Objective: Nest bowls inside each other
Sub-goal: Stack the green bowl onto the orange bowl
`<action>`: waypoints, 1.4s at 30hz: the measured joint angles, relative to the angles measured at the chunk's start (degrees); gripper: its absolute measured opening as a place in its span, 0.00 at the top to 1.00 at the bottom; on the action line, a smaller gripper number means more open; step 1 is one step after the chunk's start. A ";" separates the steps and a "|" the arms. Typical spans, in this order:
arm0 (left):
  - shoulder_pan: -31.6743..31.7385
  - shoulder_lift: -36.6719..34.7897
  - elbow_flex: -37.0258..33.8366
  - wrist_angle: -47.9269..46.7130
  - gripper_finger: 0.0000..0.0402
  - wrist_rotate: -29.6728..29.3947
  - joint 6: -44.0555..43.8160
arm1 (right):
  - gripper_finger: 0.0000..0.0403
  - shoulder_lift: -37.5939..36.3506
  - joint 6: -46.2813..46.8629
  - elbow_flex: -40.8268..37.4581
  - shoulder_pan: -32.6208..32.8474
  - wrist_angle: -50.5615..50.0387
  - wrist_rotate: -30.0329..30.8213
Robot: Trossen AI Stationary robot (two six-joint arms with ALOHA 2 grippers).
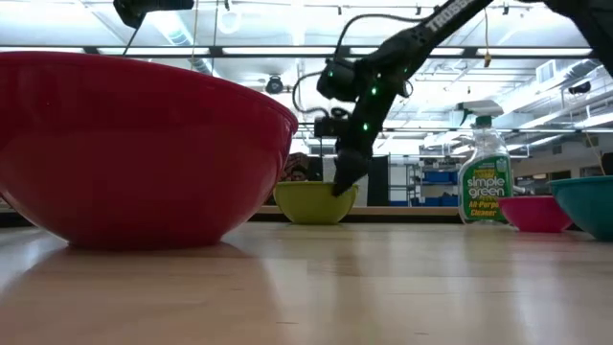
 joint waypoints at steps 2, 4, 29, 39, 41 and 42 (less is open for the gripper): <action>0.00 0.00 0.00 -0.02 0.53 0.00 0.00 | 0.28 1.01 -2.88 0.00 -0.23 0.59 -1.21; 0.00 0.00 0.00 0.00 0.53 0.00 0.00 | 0.32 2.31 -6.14 0.04 -0.23 1.25 -1.92; 0.00 0.28 0.00 0.11 0.53 -2.55 2.25 | 0.88 -8.07 -0.80 -0.03 23.77 -5.26 10.35; 0.00 0.28 0.00 3.72 0.53 -7.34 3.04 | 0.90 -8.33 1.28 0.00 41.34 11.69 10.40; 0.00 0.28 0.00 3.74 0.53 -7.36 3.04 | 0.90 -8.33 1.26 0.00 42.01 14.34 7.74; 0.00 0.28 0.00 3.80 0.53 -7.37 3.04 | 0.90 -8.32 1.27 0.00 42.06 15.38 6.31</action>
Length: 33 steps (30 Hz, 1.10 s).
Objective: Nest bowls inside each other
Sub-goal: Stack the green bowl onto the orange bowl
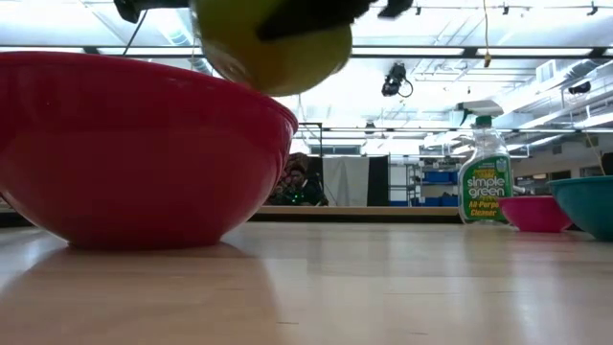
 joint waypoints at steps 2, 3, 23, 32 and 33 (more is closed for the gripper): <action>0.00 0.00 0.00 0.00 0.53 0.00 0.00 | 0.90 1.10 0.29 0.31 -0.31 2.58 -2.30; 0.00 0.02 0.00 0.08 0.53 0.00 0.00 | 0.90 2.13 0.45 0.97 -0.51 2.94 -3.11; 0.00 0.04 0.02 -0.32 0.53 -0.02 -0.15 | 0.82 28.06 -7.44 30.20 -2.08 -17.95 -6.55; 0.00 0.04 0.04 -0.55 0.53 0.00 -0.19 | 0.51 27.97 -1.32 37.16 -2.19 -28.45 -10.83; 0.00 0.04 0.04 -0.54 0.53 0.00 -0.22 | 0.48 27.90 -1.05 38.65 -2.19 -30.43 -10.83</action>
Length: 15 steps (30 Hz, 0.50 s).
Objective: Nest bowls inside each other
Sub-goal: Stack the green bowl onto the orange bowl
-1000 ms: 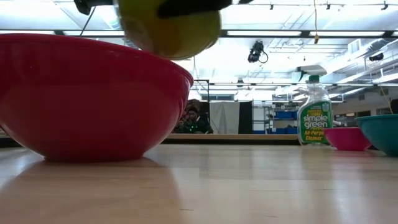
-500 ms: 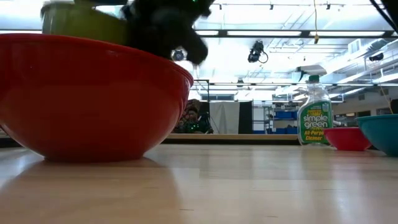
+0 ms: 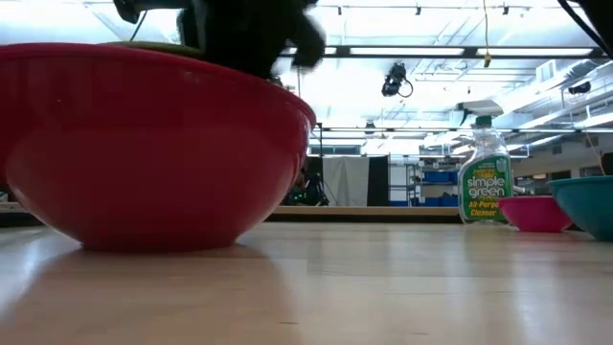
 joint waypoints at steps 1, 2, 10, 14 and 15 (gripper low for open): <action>0.00 0.00 0.00 -0.01 0.53 0.00 -0.07 | 0.46 -0.19 0.10 1.05 0.00 -1.29 0.02; 0.00 0.00 0.00 -0.02 0.53 0.02 -0.13 | 0.44 -0.28 0.19 2.07 0.00 -1.98 0.04; -0.17 0.00 0.00 -0.42 0.53 0.04 -0.44 | 0.36 -0.38 3.05 9.82 0.21 -12.75 4.93; -0.17 -0.01 0.00 -0.79 0.53 0.04 -0.44 | 0.37 -1.22 10.08 12.92 0.22 -25.11 8.91; -0.17 -0.02 0.00 -0.82 0.53 0.04 -0.44 | 0.37 -2.00 12.35 12.97 0.19 -27.43 7.99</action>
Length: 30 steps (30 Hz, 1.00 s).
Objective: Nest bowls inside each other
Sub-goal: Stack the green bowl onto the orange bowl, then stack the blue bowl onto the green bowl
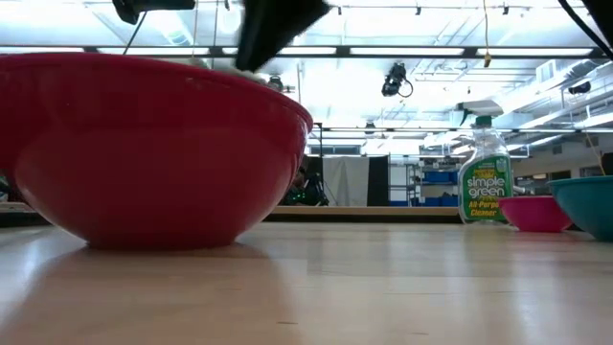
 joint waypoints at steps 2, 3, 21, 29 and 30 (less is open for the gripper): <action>0.00 0.02 0.00 -0.13 0.53 0.00 0.00 | 0.38 -1.41 4.20 0.06 -0.09 -4.85 -2.19; 0.00 0.02 0.00 -0.13 0.53 0.02 0.00 | 0.38 -2.08 6.26 0.06 -0.12 -7.15 -2.97; 0.02 0.02 0.00 -0.62 0.53 0.22 -1.50 | 0.38 -41.82 40.24 -55.35 -0.82 -2.26 -0.77; 0.04 0.02 0.00 -0.56 0.53 0.21 -1.53 | 0.38 -48.45 60.85 -69.46 -4.93 -10.09 -19.10; 0.04 0.02 0.00 -0.55 0.53 0.21 -1.53 | 0.38 -48.00 61.14 -70.37 -4.96 -10.31 -20.45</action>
